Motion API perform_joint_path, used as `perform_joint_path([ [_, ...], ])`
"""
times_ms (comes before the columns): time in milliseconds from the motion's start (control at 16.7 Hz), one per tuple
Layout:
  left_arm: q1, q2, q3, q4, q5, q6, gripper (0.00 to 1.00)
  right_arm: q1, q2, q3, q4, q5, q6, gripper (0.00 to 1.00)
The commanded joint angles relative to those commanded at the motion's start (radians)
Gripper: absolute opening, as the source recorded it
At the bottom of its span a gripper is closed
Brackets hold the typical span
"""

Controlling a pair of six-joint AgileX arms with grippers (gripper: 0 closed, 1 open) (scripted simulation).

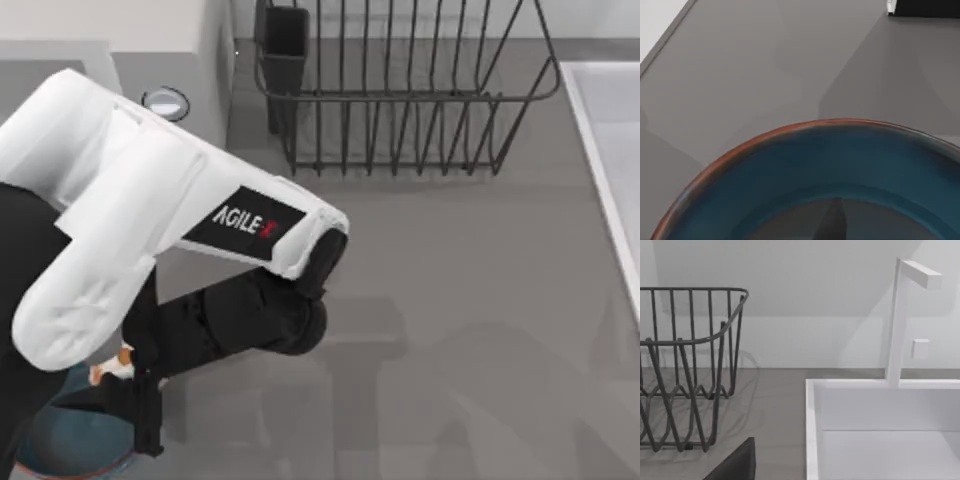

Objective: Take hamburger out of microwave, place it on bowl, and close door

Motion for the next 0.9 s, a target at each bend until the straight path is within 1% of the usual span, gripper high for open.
perform_joint_path([
  [480, 0.003, 0.000, 0.001, 0.001, -0.017, -0.012, 0.00, 0.000, 0.000, 0.000, 0.000, 0.000, 0.000, 1.00],
  [900, 0.053, -0.014, -0.108, 0.116, -0.058, 0.017, 0.00, 0.000, 0.000, 0.000, 0.000, 0.000, 0.000, 1.00],
])
